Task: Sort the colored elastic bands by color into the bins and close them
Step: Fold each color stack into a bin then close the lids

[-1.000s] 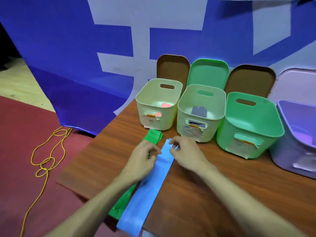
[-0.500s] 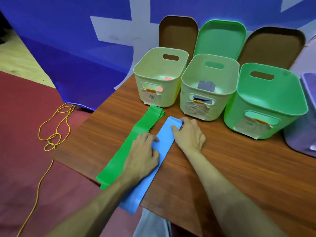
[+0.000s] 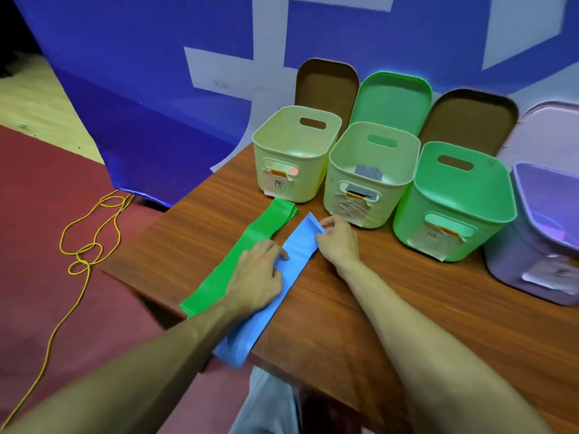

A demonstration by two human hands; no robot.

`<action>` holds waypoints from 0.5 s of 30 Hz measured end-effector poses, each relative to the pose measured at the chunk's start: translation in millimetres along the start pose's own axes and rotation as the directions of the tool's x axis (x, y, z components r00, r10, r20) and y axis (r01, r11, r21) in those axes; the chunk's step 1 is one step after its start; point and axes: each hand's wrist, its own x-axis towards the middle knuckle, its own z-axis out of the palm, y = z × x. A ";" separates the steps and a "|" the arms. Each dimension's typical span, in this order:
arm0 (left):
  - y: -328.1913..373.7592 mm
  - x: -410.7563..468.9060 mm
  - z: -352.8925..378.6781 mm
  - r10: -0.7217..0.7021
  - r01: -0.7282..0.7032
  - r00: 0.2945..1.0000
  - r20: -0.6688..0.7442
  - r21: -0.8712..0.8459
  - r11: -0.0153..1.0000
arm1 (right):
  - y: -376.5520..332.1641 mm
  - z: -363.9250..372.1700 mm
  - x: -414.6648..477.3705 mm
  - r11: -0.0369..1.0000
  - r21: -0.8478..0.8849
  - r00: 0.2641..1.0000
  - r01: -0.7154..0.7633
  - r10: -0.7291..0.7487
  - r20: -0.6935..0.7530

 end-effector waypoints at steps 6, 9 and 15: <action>13.3 7.4 -26.9 -0.044 0.023 0.964 0.263 0.082 0.996 | 0.3 -44.5 -37.7 0.991 0.131 0.999 0.011 -0.017 0.044; 30.8 0.2 -32.3 -0.050 0.083 0.954 0.297 -0.103 0.991 | 2.3 -70.5 -62.2 0.933 0.358 0.989 0.027 -0.077 0.126; 71.1 -19.7 -32.8 0.029 0.062 0.906 0.423 -0.199 0.978 | 5.6 -136.4 -91.8 0.890 0.436 0.987 0.134 -0.158 0.018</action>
